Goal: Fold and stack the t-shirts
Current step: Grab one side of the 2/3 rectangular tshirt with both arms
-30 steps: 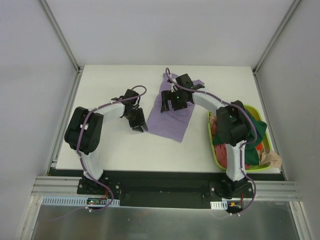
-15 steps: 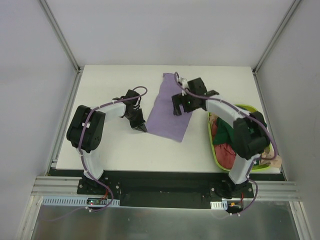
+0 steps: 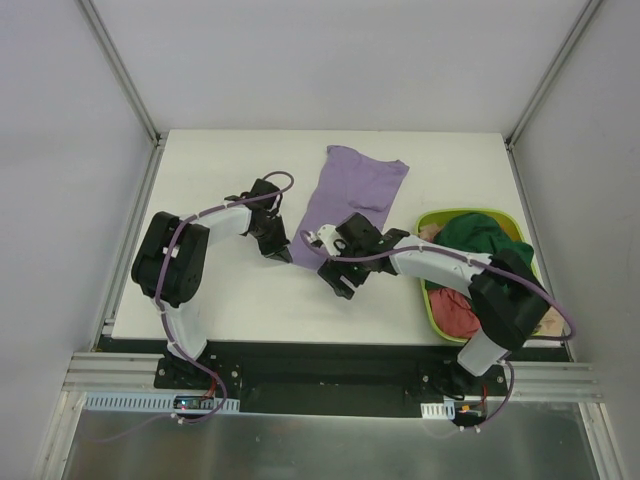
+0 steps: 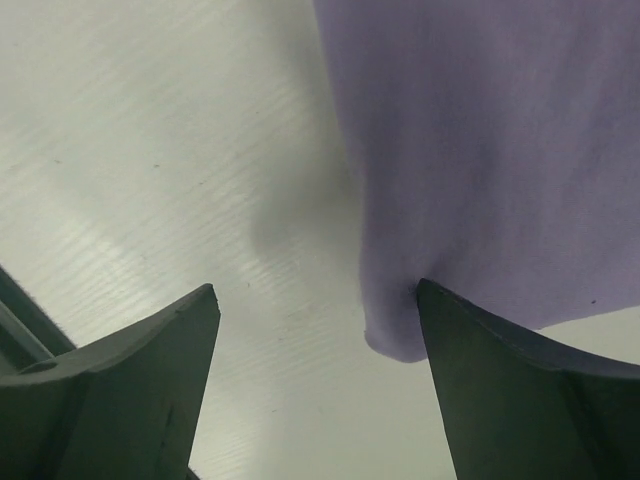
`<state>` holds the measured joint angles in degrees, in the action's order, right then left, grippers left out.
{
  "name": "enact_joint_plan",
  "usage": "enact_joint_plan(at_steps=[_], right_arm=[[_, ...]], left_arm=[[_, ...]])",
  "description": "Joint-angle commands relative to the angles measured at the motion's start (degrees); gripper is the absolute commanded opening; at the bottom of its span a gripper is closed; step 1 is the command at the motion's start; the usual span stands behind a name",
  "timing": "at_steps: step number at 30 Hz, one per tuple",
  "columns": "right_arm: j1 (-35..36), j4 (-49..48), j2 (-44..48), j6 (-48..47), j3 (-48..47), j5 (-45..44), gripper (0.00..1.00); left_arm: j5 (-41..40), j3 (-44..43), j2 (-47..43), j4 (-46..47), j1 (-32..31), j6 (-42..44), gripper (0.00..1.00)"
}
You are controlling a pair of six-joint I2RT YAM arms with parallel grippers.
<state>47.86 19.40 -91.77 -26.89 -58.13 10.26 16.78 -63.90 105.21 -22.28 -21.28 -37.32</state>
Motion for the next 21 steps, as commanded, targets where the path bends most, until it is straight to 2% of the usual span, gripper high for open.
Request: enact_joint_plan(at_steps=[1, 4, 8, 14, 18, 21], right_arm=[[0.39, 4.24, -3.68, -2.72, -3.48, -3.49, 0.81], [1.19, 4.25, -5.96, -3.16, -3.66, -4.63, 0.72], [1.54, 7.66, -9.65, -2.29, -6.38, -5.25, 0.51], [6.01, 8.29, -10.98, 0.69, -6.03, -7.89, 0.26], [10.23, 8.64, -8.87, 2.9, -6.64, -4.48, 0.01], [13.83, 9.87, -6.59, 4.13, -7.52, -0.61, 0.01]], left_arm=[[-3.85, 0.53, -2.2, -0.57, 0.71, -0.91, 0.0], [-3.86, 1.06, -2.64, -0.57, 1.24, -1.26, 0.0], [-3.59, 1.76, -3.69, -0.57, 2.47, -1.7, 0.0], [-5.08, 6.49, -8.17, -0.57, 3.52, -2.23, 0.0], [-6.93, 12.9, -15.46, -0.57, 4.75, -3.37, 0.0], [-9.3, 18.97, -24.41, -0.83, 5.63, -4.86, 0.0]])
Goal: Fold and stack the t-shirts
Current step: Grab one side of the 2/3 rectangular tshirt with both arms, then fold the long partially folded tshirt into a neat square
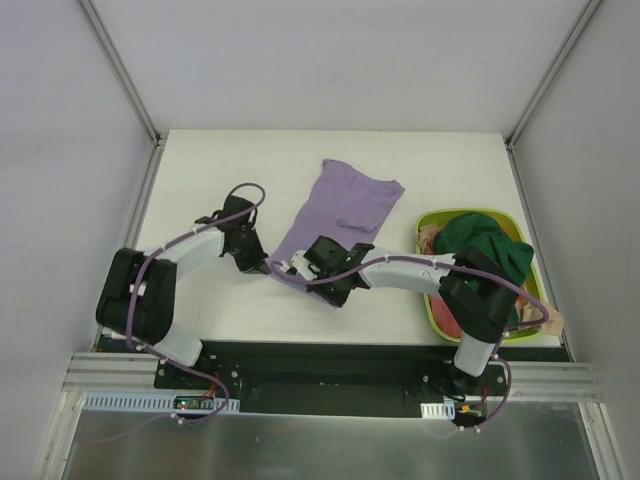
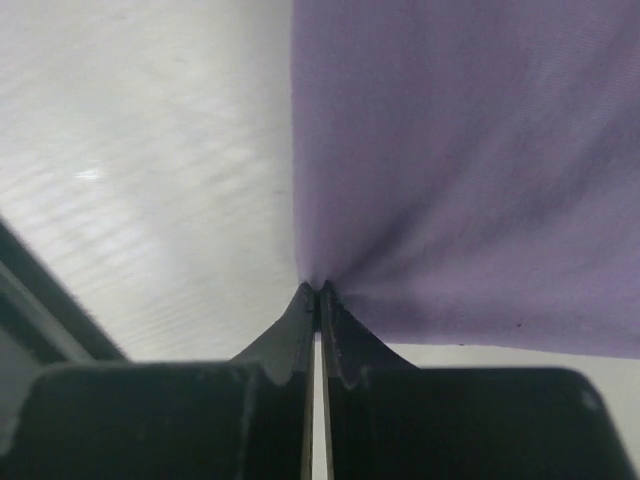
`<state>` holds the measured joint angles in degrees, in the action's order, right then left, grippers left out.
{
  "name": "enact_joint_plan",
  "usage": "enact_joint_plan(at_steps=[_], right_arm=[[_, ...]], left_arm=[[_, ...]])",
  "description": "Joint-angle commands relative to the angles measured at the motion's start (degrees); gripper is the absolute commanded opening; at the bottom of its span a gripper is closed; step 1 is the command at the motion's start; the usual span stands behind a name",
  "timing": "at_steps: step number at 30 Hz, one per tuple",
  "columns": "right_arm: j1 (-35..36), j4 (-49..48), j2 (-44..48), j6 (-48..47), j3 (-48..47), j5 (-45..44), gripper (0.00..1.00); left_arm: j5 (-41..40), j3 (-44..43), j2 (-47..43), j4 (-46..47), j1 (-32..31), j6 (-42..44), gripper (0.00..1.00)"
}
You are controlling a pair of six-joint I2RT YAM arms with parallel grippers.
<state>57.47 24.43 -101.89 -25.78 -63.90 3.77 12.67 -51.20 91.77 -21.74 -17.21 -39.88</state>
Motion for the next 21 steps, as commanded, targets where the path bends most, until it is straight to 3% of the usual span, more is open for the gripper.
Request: enact_joint_plan(at_steps=[1, 6, 11, 16, 21], right_arm=[[5.44, 5.1, 4.58, 3.63, -2.02, 7.12, 0.01], [8.7, 2.39, 10.03, 8.54, -2.02, 19.21, 0.01], [9.5, -8.5, 12.42, 16.8, -2.63, 36.36, 0.01], [9.68, -15.72, 11.62, 23.05, -5.71, 47.37, 0.01], [9.5, -17.13, 14.25, 24.11, -5.28, 45.81, 0.01]], left_arm=[[-5.37, 8.46, -13.78, -1.64, 1.74, -2.92, 0.0], [-9.74, 15.77, -30.74, -5.58, 1.92, -7.66, 0.0], [-16.52, 12.71, -44.2, -12.27, 1.92, -8.81, 0.0], [-21.54, 7.01, -49.66, -17.46, 1.92, -8.64, 0.0], [-21.19, 1.82, -49.06, -17.81, 1.92, -7.15, 0.0]])
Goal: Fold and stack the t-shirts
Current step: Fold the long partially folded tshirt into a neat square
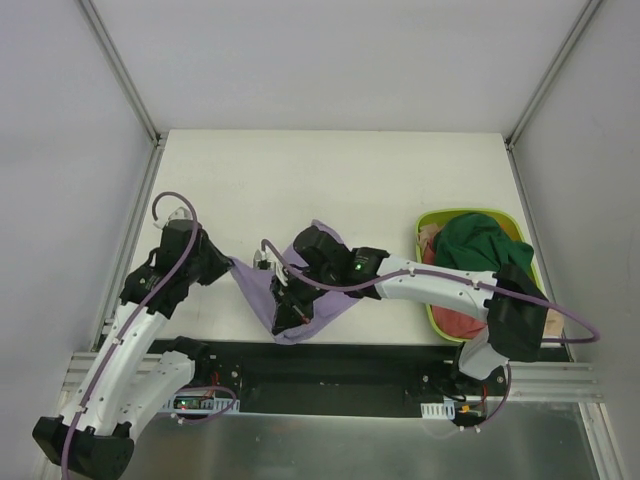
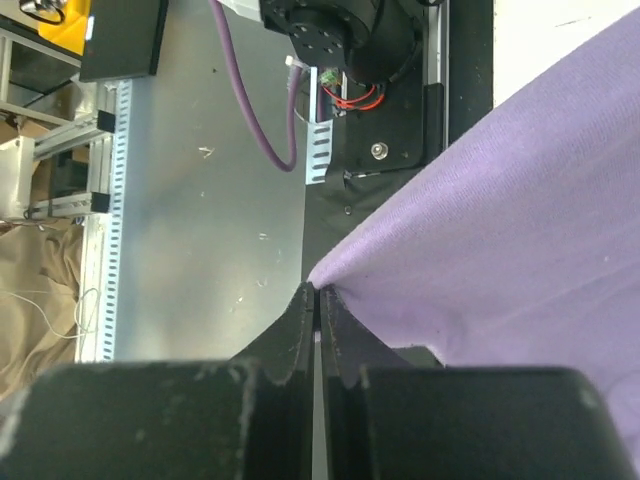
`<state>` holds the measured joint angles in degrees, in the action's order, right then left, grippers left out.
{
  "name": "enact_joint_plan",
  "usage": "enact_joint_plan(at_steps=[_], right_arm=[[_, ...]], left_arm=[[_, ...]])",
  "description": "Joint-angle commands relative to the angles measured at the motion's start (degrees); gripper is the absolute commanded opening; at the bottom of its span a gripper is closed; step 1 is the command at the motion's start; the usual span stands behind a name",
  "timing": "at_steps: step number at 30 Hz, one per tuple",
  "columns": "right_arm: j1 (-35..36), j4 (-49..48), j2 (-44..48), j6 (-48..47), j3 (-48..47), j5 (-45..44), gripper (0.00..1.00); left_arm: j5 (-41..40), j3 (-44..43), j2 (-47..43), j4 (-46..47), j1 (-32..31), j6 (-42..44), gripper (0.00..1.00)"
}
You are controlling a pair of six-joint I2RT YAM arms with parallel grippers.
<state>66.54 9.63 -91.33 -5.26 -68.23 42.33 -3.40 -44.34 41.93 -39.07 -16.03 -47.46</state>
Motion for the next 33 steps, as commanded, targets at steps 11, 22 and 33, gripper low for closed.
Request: enact_joint_plan(at_steps=[11, 22, 33], right_arm=[[-9.32, -2.51, 15.73, 8.15, 11.17, -3.21, 0.01], [-23.29, 2.32, 25.49, 8.42, 20.84, -8.58, 0.0], [-34.19, 5.93, 26.03, 7.45, 24.72, -11.66, 0.01]], left_arm=[[3.85, -10.94, 14.83, 12.07, -4.08, 2.55, 0.0], [0.58, -26.67, 37.15, 16.66, -12.97, 3.25, 0.0], [5.14, -39.24, 55.7, 17.1, -14.99, 5.63, 0.0]])
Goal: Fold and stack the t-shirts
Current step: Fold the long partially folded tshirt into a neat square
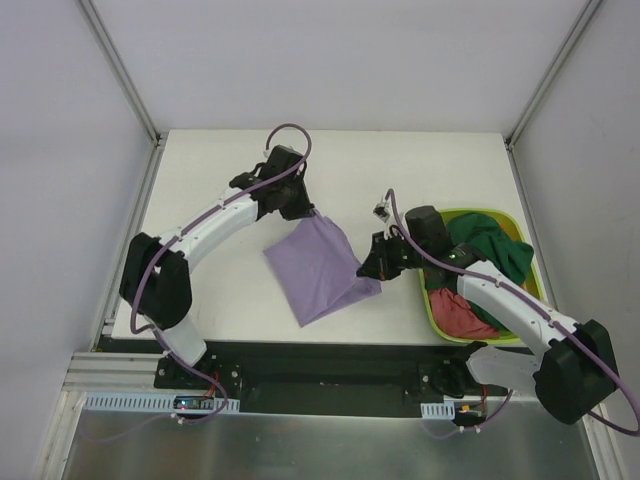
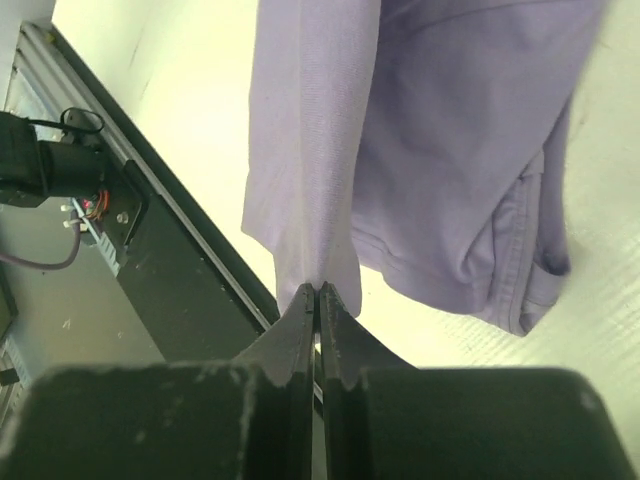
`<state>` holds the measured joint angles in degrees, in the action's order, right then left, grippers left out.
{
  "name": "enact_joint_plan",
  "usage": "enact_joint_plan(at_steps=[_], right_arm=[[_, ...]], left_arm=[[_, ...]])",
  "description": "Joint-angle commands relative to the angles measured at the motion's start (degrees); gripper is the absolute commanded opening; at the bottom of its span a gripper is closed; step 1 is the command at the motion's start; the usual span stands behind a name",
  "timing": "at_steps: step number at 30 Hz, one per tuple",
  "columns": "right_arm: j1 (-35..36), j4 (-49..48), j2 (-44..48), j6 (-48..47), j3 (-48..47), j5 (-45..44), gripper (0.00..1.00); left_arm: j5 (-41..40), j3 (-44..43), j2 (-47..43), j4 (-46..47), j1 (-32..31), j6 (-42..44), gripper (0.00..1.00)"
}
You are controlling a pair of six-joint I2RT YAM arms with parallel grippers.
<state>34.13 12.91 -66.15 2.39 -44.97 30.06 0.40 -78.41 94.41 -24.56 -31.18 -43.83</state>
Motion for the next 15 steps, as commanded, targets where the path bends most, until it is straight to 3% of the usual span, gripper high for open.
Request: enact_joint_plan(at_steps=[1, 11, 15], right_arm=[[-2.22, 2.56, 0.33, -0.02, 1.81, 0.7, 0.0], [-4.6, 1.24, -2.75, 2.44, 5.15, -5.18, 0.01], [-5.21, 1.42, -5.65, 4.28, 6.21, -9.48, 0.09]], left_arm=[[1.79, -5.96, 4.63, 2.58, 0.15, 2.17, 0.0], [10.4, -13.34, 17.38, 2.58, -0.72, 4.1, 0.0], [12.86, -14.49, 20.72, 2.58, -0.81, 4.81, 0.0]])
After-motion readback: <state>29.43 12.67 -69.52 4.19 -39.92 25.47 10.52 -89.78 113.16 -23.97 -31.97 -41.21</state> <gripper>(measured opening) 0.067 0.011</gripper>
